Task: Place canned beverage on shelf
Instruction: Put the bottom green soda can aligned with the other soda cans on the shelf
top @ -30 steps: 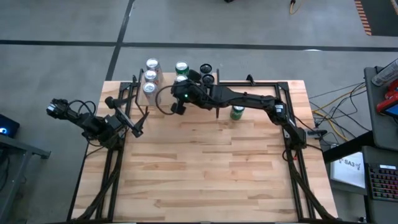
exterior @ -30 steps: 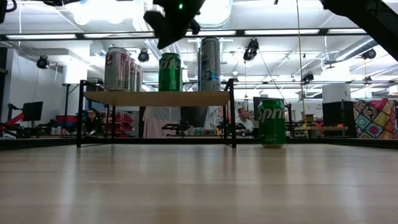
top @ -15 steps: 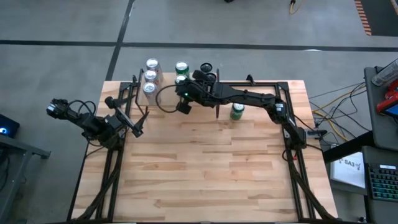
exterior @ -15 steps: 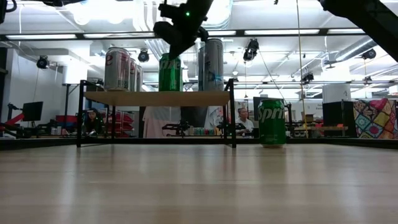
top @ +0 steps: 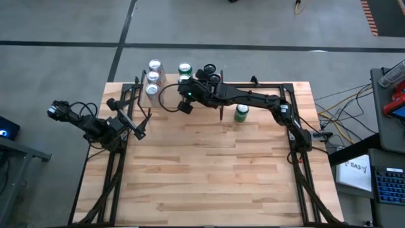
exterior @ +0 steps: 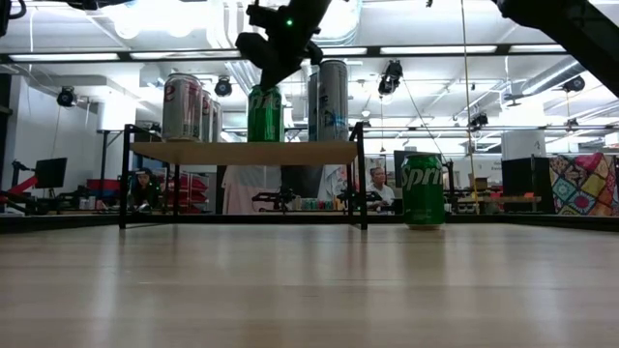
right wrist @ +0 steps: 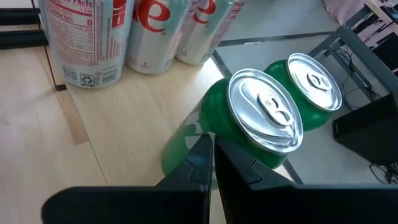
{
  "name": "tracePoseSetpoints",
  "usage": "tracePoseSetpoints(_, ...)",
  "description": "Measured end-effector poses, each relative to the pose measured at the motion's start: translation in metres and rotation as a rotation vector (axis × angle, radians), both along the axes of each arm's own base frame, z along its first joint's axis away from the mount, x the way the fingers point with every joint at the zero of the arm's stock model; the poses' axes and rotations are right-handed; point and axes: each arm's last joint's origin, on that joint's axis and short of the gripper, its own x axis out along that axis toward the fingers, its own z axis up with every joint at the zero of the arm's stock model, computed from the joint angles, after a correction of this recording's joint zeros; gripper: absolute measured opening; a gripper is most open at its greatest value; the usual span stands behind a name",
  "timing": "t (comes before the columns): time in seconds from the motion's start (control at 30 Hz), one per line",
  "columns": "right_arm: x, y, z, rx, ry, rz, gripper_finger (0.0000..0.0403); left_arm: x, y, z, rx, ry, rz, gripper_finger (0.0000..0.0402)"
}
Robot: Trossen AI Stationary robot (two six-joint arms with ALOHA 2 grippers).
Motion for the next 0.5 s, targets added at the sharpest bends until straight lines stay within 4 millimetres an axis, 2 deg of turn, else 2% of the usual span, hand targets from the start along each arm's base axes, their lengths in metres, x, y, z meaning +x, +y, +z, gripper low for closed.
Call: tracePoseSetpoints(0.5,0.000,-0.012,0.002,-0.022,-0.026,-0.010,0.0009,0.000,0.000,0.000,0.000,0.000,0.000,0.0375)
